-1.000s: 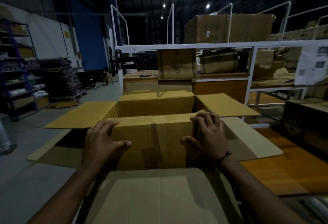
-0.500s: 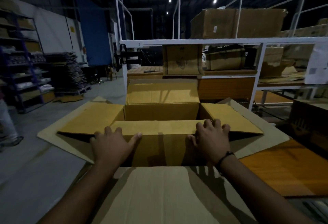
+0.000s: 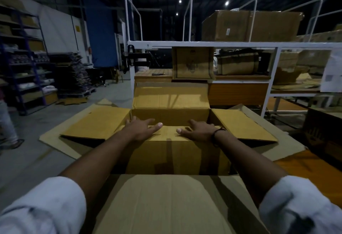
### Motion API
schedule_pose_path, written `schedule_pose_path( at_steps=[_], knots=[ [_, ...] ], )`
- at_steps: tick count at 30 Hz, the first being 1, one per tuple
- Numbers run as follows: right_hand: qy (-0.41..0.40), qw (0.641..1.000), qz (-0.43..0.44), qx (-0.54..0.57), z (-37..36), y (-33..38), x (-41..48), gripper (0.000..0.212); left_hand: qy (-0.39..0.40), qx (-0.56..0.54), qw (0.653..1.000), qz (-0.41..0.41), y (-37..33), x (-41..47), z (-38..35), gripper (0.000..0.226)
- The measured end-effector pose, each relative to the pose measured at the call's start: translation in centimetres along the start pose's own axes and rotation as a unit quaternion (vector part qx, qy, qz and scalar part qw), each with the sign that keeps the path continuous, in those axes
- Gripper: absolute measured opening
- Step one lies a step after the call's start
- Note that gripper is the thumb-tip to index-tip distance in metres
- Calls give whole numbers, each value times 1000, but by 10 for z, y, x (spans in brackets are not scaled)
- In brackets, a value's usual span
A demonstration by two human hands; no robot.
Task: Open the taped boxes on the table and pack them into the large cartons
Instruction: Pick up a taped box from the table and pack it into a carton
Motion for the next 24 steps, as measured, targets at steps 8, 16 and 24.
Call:
schedule_pose_path(
  at_steps=[8,16,24],
  knots=[
    [2,1000,1,-28,-6,3,13,114,33,-32,999,15,8,15,-5,91],
    [-78,995,55,-22,1,4,3,103,-86,11,996,-25,4,21,7,81],
    [-313,941,95,-81,53,30,-45,86,-372,35,919,-129,-4,-12,58,68]
  ],
)
Point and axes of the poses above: each hand's wrist, its own x-axis towards the middle knuckle, its own z-axis out of the back of the hand, y = z × x, the point moved 1 cm from there along x, towards the middle knuckle, and after that the axes turned 7 degrees about -z, right-handed, at the moved point
